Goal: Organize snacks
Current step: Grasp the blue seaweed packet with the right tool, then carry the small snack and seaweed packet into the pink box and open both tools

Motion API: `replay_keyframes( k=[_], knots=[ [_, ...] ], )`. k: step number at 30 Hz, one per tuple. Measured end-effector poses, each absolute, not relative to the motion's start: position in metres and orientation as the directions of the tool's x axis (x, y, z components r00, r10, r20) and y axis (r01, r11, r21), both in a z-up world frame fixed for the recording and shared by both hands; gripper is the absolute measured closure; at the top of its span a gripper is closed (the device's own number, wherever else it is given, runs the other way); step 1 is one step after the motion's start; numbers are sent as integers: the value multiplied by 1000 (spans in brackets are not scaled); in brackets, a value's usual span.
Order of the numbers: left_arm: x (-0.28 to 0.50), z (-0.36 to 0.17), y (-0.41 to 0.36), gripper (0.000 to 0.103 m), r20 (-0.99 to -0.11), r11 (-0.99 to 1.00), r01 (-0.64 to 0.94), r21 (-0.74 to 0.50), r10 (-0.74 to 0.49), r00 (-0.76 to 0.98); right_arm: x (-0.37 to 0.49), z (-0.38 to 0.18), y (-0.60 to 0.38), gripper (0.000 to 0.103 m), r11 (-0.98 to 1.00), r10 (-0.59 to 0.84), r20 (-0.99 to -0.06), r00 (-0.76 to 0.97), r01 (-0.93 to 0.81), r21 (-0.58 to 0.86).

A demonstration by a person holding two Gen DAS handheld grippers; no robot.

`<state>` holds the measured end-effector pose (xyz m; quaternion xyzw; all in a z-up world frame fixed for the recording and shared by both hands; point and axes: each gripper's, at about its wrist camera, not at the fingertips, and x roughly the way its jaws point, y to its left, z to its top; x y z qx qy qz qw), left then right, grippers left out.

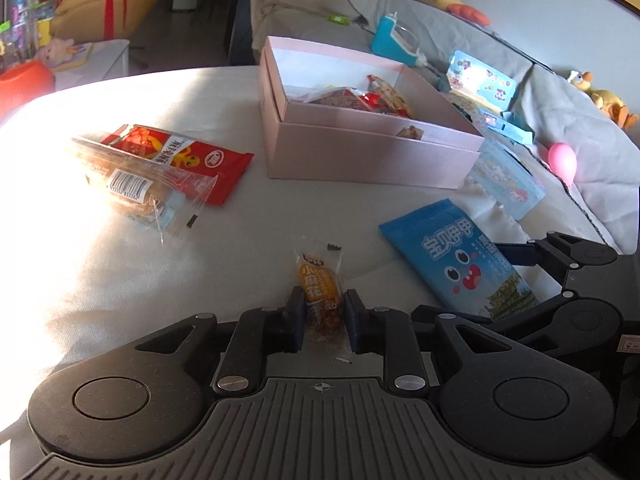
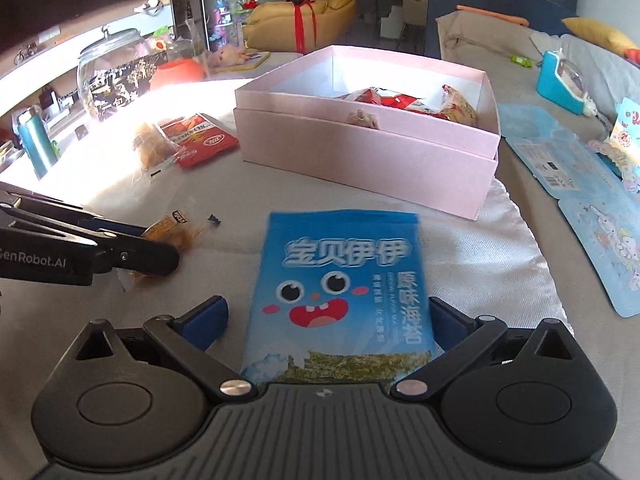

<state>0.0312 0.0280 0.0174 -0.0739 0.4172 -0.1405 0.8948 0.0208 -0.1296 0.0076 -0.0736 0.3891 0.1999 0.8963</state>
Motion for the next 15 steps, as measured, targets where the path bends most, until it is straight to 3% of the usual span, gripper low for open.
replay_keyframes(
  k=[7,9,11,12,15],
  knots=[
    [32,17,27,77,-726,952,198,-235,-307,615,41,17,-142,2,906,351,-747,564,-405,120],
    [32,17,27,77,-726,952,196,-234,-305,617,43,21,-147,19,914,348,-743,571,-385,132],
    [32,17,27,77,-727,952,180,-246,-305,616,44,24,-152,23,914,353,-741,572,-378,144],
    [33,17,27,77,-728,952,175,-252,-306,614,44,25,-154,34,916,353,-740,573,-372,149],
    [34,18,23,72,-731,952,195,-234,-305,610,44,28,-157,43,918,349,-741,574,-367,148]
  ],
)
